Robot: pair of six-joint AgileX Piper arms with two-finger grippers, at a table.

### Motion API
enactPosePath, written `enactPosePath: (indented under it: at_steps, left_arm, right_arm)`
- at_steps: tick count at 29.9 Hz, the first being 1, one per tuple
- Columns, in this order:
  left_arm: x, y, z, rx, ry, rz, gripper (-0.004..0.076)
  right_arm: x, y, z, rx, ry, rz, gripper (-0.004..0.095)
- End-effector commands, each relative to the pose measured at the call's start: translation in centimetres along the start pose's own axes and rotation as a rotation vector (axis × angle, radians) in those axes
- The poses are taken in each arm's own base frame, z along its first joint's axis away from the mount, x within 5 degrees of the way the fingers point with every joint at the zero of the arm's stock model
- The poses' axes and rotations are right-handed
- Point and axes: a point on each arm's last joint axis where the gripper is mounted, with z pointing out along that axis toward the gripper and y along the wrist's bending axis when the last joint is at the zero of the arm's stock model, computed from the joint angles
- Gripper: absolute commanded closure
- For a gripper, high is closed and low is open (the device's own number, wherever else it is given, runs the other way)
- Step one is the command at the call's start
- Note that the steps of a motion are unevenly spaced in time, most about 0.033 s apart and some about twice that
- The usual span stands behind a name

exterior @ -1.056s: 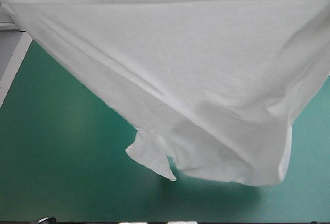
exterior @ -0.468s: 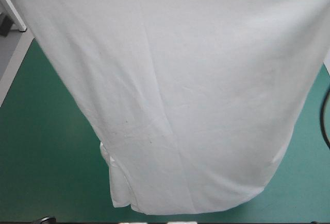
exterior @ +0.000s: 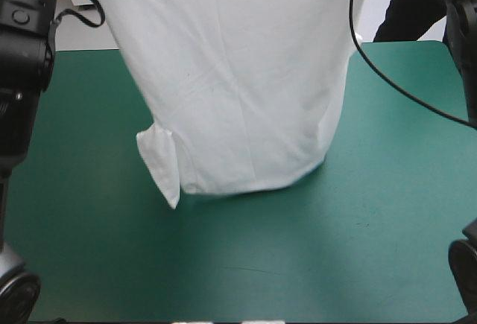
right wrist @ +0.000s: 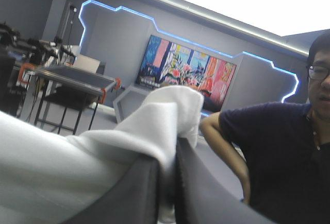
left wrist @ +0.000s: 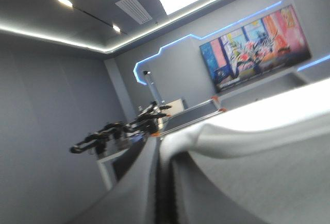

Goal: Fold the cloth

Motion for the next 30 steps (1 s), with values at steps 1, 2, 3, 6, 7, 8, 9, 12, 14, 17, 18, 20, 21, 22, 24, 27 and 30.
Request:
enactPosePath:
  at_steps: [1,2,3,6,7,8,9,12,14,17,18,20,21,22,24,27,30]
  left_arm:
    - [0.5,3.9,2.7,-0.013,-0.287,-0.215,0.0745]
    - [1.2,3.9,3.8,0.003,-0.337,-0.270,0.0745]
    - [1.1,4.1,4.3,0.005,-0.403,-0.296,0.0746]
    - [2.0,4.0,6.4,-0.012,-0.478,-0.300,0.0745]
    - [2.2,3.9,6.9,-0.026,-0.481,-0.299,0.0745]
    - [2.9,3.7,7.5,-0.035,-0.455,-0.304,0.0745]
    - [3.9,3.3,8.4,-0.035,-0.426,-0.328,0.0745]
    - [7.2,2.0,10.4,-0.016,-0.272,-0.443,0.0745]
    - [9.2,1.2,11.2,-0.001,-0.108,-0.409,0.0745]
    - [12.0,-0.5,11.5,0.120,0.142,-0.321,0.0745]
    - [12.9,-0.6,11.6,0.158,0.198,-0.338,0.0745]
    - [14.3,-1.5,11.6,0.224,0.301,-0.369,0.0746]
    - [15.0,-1.9,11.4,0.243,0.369,-0.356,0.0746]
    - [15.7,-2.2,11.4,0.260,0.419,-0.354,0.0746]
    - [17.0,-2.8,11.4,0.283,0.498,-0.343,0.0746]
    - [18.9,-3.7,11.0,0.324,0.635,-0.334,0.0746]
    - [20.9,-4.6,10.4,0.369,0.778,-0.331,0.0746]
  right_arm:
    - [-2.0,-2.9,0.3,0.082,-0.220,0.034,0.0925]
    - [-1.7,-3.5,0.7,0.094,-0.240,0.055,0.0925]
    - [-1.2,-3.9,1.3,0.100,-0.260,0.073,0.0925]
    - [0.4,-5.7,2.6,0.131,-0.285,0.135,0.0925]
    - [1.2,-6.0,3.1,0.136,-0.272,0.143,0.0925]
    - [1.8,-6.2,3.4,0.138,-0.253,0.149,0.0925]
    - [2.6,-6.1,3.9,0.134,-0.219,0.160,0.0925]
    - [5.3,-5.5,5.2,0.115,-0.067,0.139,0.0925]
    - [7.3,-4.9,5.8,0.093,0.062,0.151,0.0925]
    - [11.3,-3.4,6.5,0.017,0.293,0.125,0.0925]
    - [13.0,-2.7,6.7,-0.025,0.371,0.110,0.0925]
    - [15.7,-1.4,6.6,-0.113,0.511,0.125,0.0925]
    - [17.1,-0.7,6.4,-0.162,0.593,0.139,0.0925]
    - [18.7,0.0,6.2,-0.203,0.672,0.134,0.0925]
    - [21.3,0.9,5.8,-0.248,0.794,0.127,0.0925]
    - [23.8,1.7,5.2,-0.282,0.899,0.126,0.0925]
    - [25.0,2.2,4.5,-0.315,0.983,0.127,0.0925]
